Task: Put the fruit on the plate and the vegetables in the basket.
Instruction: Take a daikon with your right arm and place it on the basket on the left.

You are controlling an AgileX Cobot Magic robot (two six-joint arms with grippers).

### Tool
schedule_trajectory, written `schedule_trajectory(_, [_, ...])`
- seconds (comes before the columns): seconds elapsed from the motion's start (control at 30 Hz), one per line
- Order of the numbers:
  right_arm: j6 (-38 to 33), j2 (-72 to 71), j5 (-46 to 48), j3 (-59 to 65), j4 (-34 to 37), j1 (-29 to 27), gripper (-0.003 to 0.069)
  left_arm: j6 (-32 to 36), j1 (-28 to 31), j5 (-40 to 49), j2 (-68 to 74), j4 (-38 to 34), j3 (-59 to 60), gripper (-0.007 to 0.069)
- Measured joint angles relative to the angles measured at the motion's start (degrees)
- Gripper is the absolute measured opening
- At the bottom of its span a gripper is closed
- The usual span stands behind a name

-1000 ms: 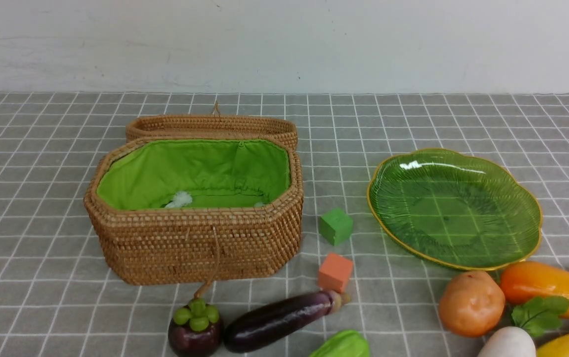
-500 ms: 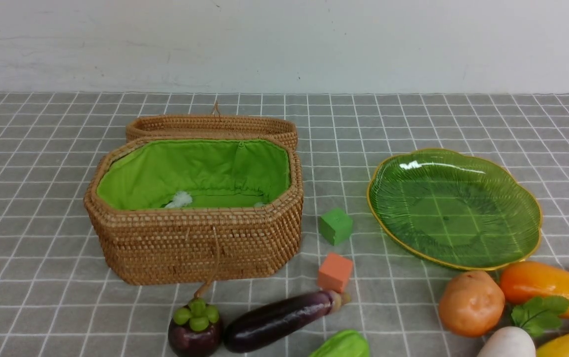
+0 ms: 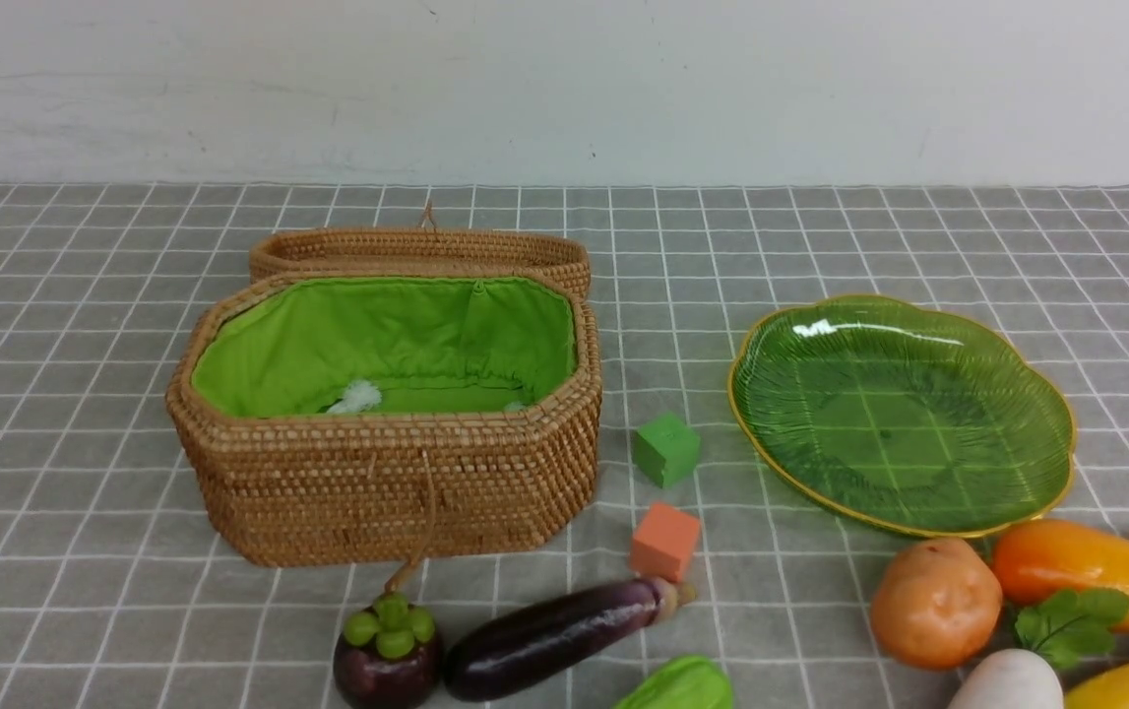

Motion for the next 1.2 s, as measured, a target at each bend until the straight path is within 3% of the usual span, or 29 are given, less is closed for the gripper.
schedule_trajectory(0.13, [0.6,0.0,-6.4,0.0,9.4,0.0,0.0242,0.0,0.0,0.0,0.0,0.0,0.0,0.0239])
schedule_trajectory(0.2, [0.6,0.0,-8.2,0.0,10.1,0.0,0.0242,0.0,0.0,0.0,0.0,0.0,0.0,0.0239])
schedule_trajectory(0.4, [-1.0,0.0,-25.9,-0.4,11.6,0.0,0.0242,0.0,0.0,0.0,0.0,0.0,0.0,0.0239])
schedule_trajectory(0.53, [0.5,0.0,-25.2,-4.0,12.0,0.0,0.0242,0.0,0.0,0.0,0.0,0.0,0.0,0.0239])
schedule_trajectory(0.77, [1.2,3.4,-7.7,-20.9,11.7,0.0,0.0242,0.0,0.0,0.0,0.0,0.0,0.0,0.0239])
schedule_trajectory(0.93, [1.2,14.7,11.1,-32.2,6.1,0.0,0.0242,0.0,0.0,0.0,0.0,0.0,0.0,0.0239])
schedule_trajectory(1.07, [-0.9,20.8,22.2,-33.0,-0.8,0.0,0.0242,0.0,0.0,0.0,0.0,0.0,0.0,0.0239])
schedule_trajectory(1.2, [-1.2,25.2,28.1,-31.3,-0.4,0.0,0.0242,0.0,0.0,0.0,0.0,0.0,0.0,0.0239])
